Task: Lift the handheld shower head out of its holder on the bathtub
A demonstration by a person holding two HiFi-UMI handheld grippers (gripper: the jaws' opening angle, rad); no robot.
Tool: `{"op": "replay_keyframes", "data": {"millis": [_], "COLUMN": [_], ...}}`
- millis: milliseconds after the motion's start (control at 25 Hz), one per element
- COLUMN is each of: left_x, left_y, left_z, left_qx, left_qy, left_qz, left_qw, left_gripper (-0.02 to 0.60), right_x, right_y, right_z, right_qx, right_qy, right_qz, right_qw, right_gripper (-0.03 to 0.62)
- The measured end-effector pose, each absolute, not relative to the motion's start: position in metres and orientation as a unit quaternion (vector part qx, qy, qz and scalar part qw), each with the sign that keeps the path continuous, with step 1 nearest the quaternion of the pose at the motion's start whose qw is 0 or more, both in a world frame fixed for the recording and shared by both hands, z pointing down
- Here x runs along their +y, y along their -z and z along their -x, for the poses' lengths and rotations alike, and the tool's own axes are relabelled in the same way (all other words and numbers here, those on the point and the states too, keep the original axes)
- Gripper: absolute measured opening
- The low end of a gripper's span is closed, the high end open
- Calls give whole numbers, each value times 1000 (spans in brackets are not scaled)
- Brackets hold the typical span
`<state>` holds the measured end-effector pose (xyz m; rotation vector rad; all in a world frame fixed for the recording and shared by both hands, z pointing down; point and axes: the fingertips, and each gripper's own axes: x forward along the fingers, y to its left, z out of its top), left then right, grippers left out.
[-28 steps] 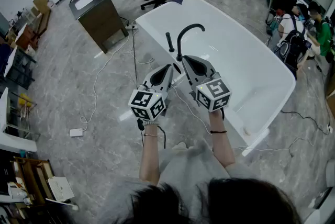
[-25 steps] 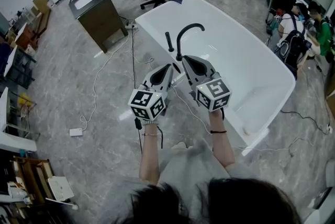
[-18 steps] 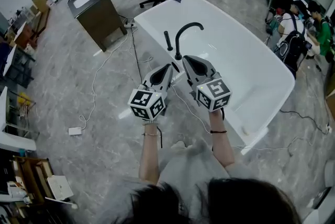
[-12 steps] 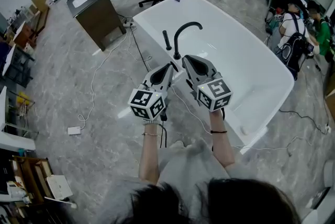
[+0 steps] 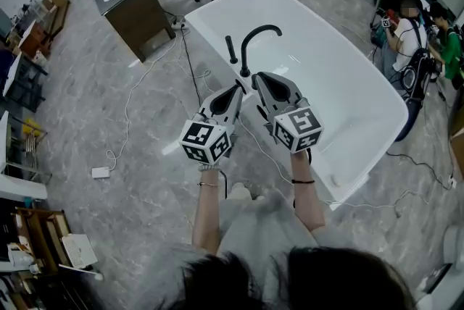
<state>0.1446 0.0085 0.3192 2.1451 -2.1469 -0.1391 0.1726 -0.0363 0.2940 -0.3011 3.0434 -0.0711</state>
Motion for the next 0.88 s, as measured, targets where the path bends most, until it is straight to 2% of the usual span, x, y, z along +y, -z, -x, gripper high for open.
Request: {"op": "replay_keyframes", "data": {"millis": [320, 880], "left_x": [-2, -41], "left_y": [-324, -334], "left_z": [-110, -8], "left_qx": [-708, -670], "left_qy": [45, 44], "left_qz": [-703, -737], "left_qw": [55, 74], "left_gripper": [5, 5], "right_x": [-53, -88], "right_y": [-304, -314], "right_z": [-144, -54], "right_qx": [993, 986], "right_qy": [35, 37], "right_qz": [106, 158], "right_qw": [38, 26], "right_gripper": [0, -1]}}
